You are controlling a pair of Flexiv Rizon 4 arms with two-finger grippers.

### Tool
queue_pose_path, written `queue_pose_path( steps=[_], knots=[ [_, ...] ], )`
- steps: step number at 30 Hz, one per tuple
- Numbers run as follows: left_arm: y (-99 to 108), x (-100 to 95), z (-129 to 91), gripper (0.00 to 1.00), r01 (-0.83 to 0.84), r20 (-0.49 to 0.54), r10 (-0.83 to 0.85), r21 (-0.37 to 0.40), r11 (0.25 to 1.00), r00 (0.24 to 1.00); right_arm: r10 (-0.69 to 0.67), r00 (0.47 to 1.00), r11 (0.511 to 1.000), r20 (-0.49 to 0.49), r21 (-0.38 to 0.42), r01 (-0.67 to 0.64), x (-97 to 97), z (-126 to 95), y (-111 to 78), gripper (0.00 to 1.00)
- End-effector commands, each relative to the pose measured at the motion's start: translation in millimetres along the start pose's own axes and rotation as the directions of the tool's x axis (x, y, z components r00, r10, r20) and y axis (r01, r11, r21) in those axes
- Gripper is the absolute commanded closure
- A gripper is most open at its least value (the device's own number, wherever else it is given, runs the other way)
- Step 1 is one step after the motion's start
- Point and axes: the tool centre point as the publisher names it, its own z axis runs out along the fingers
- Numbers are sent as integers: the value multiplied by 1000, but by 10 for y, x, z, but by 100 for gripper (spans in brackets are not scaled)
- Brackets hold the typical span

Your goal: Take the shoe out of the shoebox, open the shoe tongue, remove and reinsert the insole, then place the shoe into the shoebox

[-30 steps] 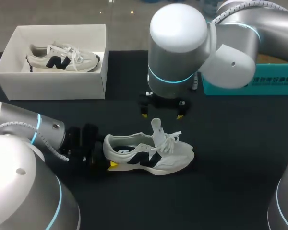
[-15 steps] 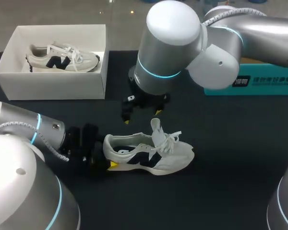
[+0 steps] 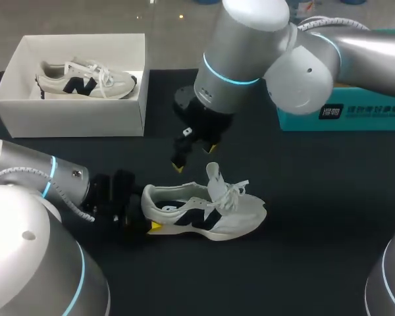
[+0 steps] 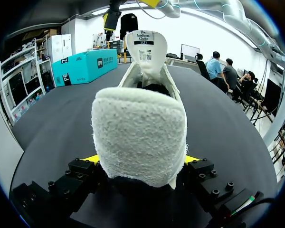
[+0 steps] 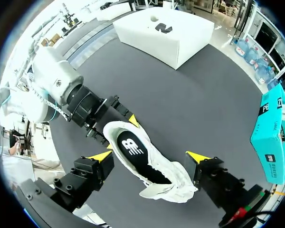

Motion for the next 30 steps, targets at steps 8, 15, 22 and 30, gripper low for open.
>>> queue_pose_path(
  steps=[8, 15, 22, 30],
  knots=[
    [18, 9, 3, 100, 0, 2, 0, -1, 1000, 1000, -422, 892, 906, 160, 93, 412, -28, -109, 137, 100],
    [18, 9, 3, 100, 0, 2, 0, -1, 1000, 1000, -497, 863, 864, 90, 138, 483, 3, -67, 173, 100],
    [18, 9, 3, 100, 0, 2, 0, -1, 1000, 1000, -497, 863, 864, 90, 138, 483, 3, -67, 173, 100],
    [18, 9, 3, 100, 0, 2, 0, -1, 1000, 1000, -497, 863, 864, 90, 138, 483, 3, -67, 173, 100]
  ],
)
